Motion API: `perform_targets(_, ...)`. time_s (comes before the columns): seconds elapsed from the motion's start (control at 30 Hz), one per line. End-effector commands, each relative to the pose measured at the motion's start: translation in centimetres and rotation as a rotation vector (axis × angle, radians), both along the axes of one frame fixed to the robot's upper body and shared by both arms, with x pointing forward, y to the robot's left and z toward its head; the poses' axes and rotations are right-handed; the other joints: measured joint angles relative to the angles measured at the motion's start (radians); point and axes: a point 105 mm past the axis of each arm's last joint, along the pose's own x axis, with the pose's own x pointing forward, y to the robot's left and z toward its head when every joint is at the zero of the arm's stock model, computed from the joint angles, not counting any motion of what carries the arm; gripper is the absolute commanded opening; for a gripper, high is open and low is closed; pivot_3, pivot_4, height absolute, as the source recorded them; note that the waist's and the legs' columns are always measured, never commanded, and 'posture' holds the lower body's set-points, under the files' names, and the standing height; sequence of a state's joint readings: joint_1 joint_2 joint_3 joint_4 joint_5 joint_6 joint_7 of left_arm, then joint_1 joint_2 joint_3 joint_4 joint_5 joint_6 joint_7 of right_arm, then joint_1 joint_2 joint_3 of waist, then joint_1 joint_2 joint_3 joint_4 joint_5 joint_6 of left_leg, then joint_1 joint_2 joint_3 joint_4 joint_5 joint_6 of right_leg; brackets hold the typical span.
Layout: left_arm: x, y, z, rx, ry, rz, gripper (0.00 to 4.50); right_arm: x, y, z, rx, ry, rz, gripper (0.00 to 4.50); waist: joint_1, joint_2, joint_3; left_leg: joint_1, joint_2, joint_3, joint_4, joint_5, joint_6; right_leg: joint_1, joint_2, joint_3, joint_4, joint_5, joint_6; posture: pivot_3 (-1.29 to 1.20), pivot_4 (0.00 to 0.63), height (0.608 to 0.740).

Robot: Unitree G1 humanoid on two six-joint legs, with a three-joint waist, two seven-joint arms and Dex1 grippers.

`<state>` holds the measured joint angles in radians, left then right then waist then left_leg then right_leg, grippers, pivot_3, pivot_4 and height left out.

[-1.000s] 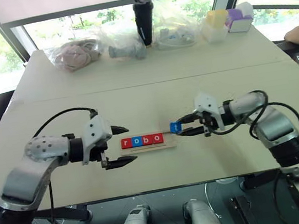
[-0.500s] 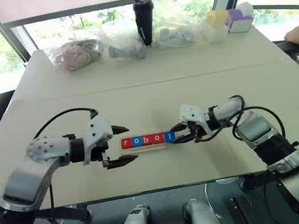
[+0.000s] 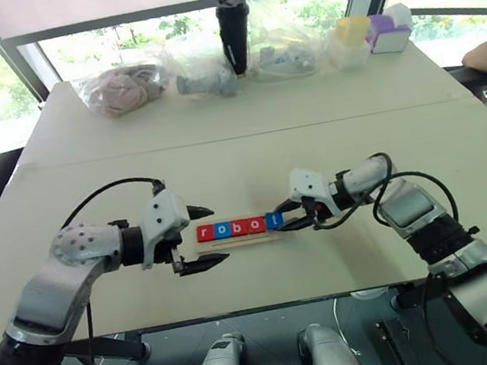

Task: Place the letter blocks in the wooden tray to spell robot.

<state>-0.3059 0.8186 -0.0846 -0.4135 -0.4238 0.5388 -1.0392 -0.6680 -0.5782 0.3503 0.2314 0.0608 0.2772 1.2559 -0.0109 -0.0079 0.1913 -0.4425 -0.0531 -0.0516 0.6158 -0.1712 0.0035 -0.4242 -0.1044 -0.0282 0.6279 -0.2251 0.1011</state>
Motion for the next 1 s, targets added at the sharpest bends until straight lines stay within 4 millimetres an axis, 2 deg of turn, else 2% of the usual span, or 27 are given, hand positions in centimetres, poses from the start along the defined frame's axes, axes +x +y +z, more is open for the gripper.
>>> perform_targets(0.03,-0.2,-0.1,0.5,0.000,-0.033,-0.010,4.50,-0.1,0.5,0.9,0.017,-0.031,0.030,1.20,0.000,0.000,0.000,0.000,0.000,0.000,0.000,0.000,0.000,0.000,0.000,0.000,0.000,0.000,0.000,0.00,0.150,0.740)
perform_targets(0.13,-0.2,-0.1,0.5,-0.002,-0.033,-0.008,4.50,0.0,0.4,0.9,0.014,-0.033,0.025,1.20,0.000,0.000,0.000,0.000,0.000,0.000,0.000,0.000,0.000,0.000,0.000,0.000,0.000,0.000,0.000,0.00,0.150,0.740)
perform_targets(0.27,-0.2,-0.1,0.5,-0.005,-0.033,-0.007,4.50,0.0,0.5,1.0,0.019,-0.035,0.025,3.18,0.000,0.000,0.000,0.000,0.000,0.000,0.000,0.000,0.000,0.000,0.000,0.000,0.000,0.000,0.000,0.00,0.150,0.740)
perform_targets(0.33,-0.2,-0.2,0.5,-0.005,-0.033,-0.007,4.50,0.1,0.6,1.1,0.025,-0.045,0.025,4.33,0.000,0.000,0.000,0.000,0.000,0.000,0.000,0.000,0.000,0.000,0.000,0.000,0.000,0.000,0.000,0.00,0.150,0.740)
perform_targets(0.5,-0.2,-0.1,0.4,-0.004,-0.035,-0.004,4.50,0.6,0.8,2.6,0.081,-0.090,0.003,4.43,0.000,0.000,0.000,0.000,0.000,0.000,0.000,0.000,0.000,0.000,0.000,0.000,0.000,0.000,0.000,0.00,0.150,0.740)
perform_targets(0.6,-0.3,0.0,0.4,-0.003,-0.036,0.004,4.50,0.8,0.0,3.8,0.117,-0.111,-0.046,4.43,0.001,0.000,0.000,0.000,0.000,0.000,0.000,0.000,0.000,0.000,0.000,0.000,0.000,0.000,0.000,0.00,0.150,0.740)
perform_targets(0.77,-0.3,0.4,0.4,-0.005,-0.033,0.016,4.50,0.5,-2.1,3.4,0.064,-0.150,-0.108,4.43,0.003,0.000,0.000,0.000,0.000,0.000,0.000,0.000,0.000,0.000,0.000,0.000,0.000,0.000,0.000,0.00,0.150,0.740)
perform_targets(1.0,-0.3,0.5,1.1,-0.046,-0.016,0.016,4.50,0.8,-2.2,3.6,0.043,-0.214,-0.144,4.43,-0.002,0.000,0.000,0.000,0.001,0.000,0.000,0.000,0.000,-0.001,0.000,0.001,0.001,0.000,0.000,0.00,0.150,0.740)
